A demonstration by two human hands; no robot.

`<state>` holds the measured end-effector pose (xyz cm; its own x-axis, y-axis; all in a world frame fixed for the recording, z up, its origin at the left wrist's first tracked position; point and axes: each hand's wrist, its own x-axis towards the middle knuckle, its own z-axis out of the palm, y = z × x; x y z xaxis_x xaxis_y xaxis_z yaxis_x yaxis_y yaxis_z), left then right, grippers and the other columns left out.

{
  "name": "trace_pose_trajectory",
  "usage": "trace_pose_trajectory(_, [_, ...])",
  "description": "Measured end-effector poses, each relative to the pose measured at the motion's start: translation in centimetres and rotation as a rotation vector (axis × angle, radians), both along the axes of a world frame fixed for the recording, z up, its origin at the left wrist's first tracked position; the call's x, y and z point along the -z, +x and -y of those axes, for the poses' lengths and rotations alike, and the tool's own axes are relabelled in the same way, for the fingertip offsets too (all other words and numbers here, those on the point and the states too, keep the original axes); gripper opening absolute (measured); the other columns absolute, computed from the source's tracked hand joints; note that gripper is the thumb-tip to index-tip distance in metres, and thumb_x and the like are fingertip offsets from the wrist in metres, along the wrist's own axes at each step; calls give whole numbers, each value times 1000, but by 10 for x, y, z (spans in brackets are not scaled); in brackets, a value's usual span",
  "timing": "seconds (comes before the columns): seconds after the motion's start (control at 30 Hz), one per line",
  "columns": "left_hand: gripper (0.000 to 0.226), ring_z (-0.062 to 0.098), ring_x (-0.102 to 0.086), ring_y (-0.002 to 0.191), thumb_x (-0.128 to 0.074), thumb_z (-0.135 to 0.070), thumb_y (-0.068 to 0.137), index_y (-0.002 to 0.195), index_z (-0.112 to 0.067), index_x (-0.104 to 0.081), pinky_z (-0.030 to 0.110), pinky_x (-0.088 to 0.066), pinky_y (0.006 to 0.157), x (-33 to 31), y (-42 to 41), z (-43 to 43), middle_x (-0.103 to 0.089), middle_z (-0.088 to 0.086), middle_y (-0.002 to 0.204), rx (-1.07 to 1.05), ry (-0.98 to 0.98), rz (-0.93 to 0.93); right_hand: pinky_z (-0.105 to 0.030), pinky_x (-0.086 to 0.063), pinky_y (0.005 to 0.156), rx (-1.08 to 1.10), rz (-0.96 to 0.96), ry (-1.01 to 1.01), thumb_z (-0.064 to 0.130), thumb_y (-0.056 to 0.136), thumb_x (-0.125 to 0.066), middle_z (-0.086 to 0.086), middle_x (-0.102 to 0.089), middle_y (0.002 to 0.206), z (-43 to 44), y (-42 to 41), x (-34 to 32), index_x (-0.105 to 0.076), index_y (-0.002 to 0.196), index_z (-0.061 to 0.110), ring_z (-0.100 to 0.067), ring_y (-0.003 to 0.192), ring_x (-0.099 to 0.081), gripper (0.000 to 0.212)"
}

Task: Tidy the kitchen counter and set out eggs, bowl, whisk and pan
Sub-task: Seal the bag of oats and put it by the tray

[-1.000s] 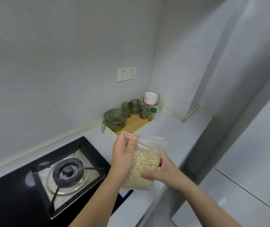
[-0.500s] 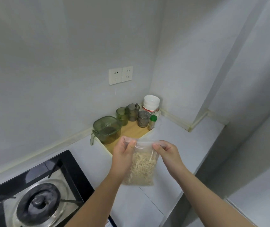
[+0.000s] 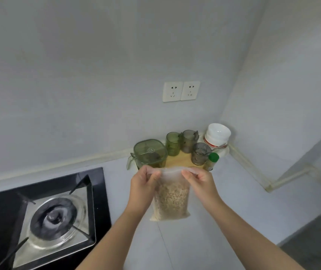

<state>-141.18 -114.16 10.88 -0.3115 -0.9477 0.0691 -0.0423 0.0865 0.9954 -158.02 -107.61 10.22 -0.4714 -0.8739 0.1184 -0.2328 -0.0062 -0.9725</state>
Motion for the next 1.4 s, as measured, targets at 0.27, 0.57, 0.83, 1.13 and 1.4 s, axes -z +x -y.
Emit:
trace_pose_trajectory(0.27, [14, 6, -53, 68, -63, -26, 90, 82, -16, -58, 20, -42, 62, -36, 150, 7, -58, -9, 71, 78, -451, 550, -15, -47, 68, -287, -24, -60, 4, 91, -61, 3, -71, 75, 31, 117, -21, -74, 85, 11, -1, 75, -63, 15])
trace_pose_trajectory(0.57, [31, 14, -52, 67, -33, -44, 101, 86, -20, -45, 29, -42, 61, -51, 377, -50, -48, -9, 74, -44, -629, 1074, -20, -45, 56, -581, -38, 18, 24, 90, -65, -3, -66, 62, 20, 358, -36, -71, 71, 12, -9, 58, -59, 23])
trace_pose_trajectory(0.83, [38, 24, -62, 84, -26, -45, 102, 108, -17, -50, 34, -46, 68, -41, 623, -129, -64, 2, 94, -249, -469, 1345, -23, -53, 69, -903, -14, 25, 13, 90, -64, -4, -74, 79, -12, 611, -26, -75, 83, 11, -13, 75, -68, 14])
trace_pose_trajectory(1.13, [32, 21, -44, 65, -33, -45, 101, 80, -20, -36, 30, -27, 60, -49, 842, -180, -36, -8, 60, -461, -299, 1358, -14, -46, 63, -1236, 63, 35, 10, 90, -65, 11, -70, 69, -11, 854, -24, -74, 79, 17, 1, 69, -62, 16])
trace_pose_trajectory(1.4, [35, 18, -42, 60, -45, -45, 97, 71, -23, -38, 31, -28, 56, -52, 1011, -211, -38, -8, 57, -707, -140, 1254, -19, -47, 66, -1470, 51, 22, 5, 89, -64, 6, -67, 71, -15, 1049, -36, -74, 77, 14, -4, 69, -60, 17])
